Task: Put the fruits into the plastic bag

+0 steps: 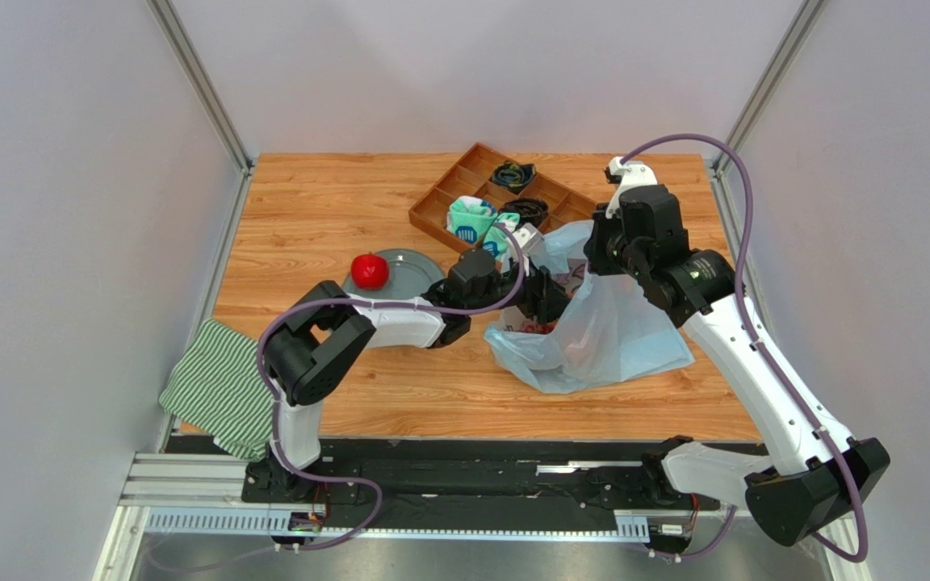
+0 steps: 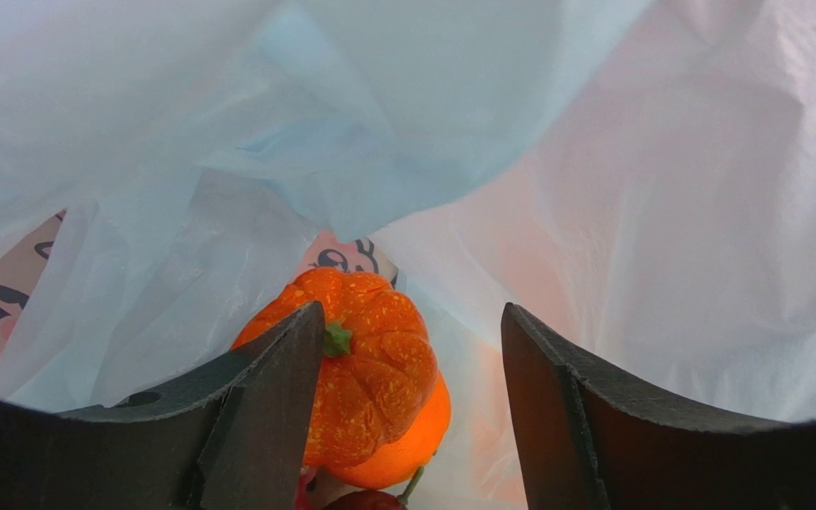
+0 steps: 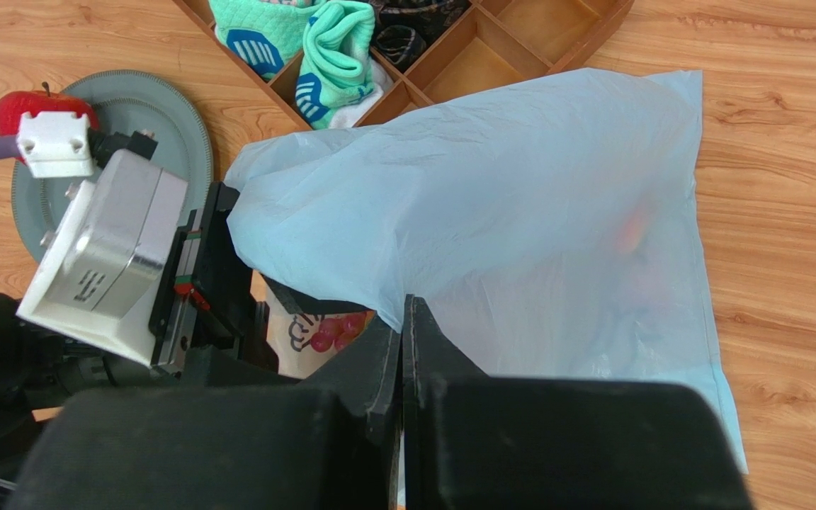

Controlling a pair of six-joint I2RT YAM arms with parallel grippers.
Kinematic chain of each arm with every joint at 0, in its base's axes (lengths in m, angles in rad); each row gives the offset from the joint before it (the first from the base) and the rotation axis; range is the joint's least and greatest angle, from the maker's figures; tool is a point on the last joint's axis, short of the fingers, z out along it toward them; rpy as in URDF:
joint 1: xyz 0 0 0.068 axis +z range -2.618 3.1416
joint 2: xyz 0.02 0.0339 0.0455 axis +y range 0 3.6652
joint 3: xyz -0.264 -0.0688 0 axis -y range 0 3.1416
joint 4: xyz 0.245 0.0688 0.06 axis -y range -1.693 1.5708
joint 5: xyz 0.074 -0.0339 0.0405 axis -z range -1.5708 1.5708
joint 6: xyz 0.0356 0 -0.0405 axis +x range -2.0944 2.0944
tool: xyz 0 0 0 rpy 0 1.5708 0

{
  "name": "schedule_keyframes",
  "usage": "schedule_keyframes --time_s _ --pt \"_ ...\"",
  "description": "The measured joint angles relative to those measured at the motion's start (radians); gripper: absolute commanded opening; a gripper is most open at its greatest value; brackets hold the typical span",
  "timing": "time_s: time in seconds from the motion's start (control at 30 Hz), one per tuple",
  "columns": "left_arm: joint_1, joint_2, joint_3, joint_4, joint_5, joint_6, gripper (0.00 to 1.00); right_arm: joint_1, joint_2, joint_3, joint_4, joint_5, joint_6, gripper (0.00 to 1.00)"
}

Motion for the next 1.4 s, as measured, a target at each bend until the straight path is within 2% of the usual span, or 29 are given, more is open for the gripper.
schedule_keyframes --time_s 0.07,0.17,0.5,0.63,0.77,1.0,1.23,1.4 --pt "-0.001 -0.017 -0.017 0.001 0.012 0.017 0.77 0.0 -0.001 0.0 0.0 0.004 0.0 0.0" --pt "-0.001 -0.066 -0.064 0.003 0.031 0.045 0.81 0.0 -0.002 0.0 0.0 0.007 0.0 0.0" --pt "0.004 -0.268 -0.246 -0.001 -0.035 0.127 0.83 0.0 -0.011 -0.01 -0.001 0.014 0.0 0.0" --pt "0.048 -0.383 -0.332 -0.032 -0.091 0.16 0.84 0.0 -0.018 -0.013 0.0 0.018 0.0 0.0" --pt "0.161 -0.522 -0.417 -0.082 -0.163 0.197 0.86 0.0 -0.021 -0.013 -0.001 0.022 0.0 0.0" --pt "0.304 -0.68 -0.449 -0.3 -0.372 0.259 0.92 0.0 -0.021 -0.013 -0.001 0.022 0.0 0.0" --pt "0.434 -0.637 -0.324 -0.621 -0.631 0.223 0.99 0.0 -0.021 -0.013 -0.001 0.022 0.0 0.0" --pt "0.506 -0.629 -0.299 -0.721 -0.714 0.189 0.99 0.0 -0.021 -0.013 0.0 0.021 0.0 0.0"
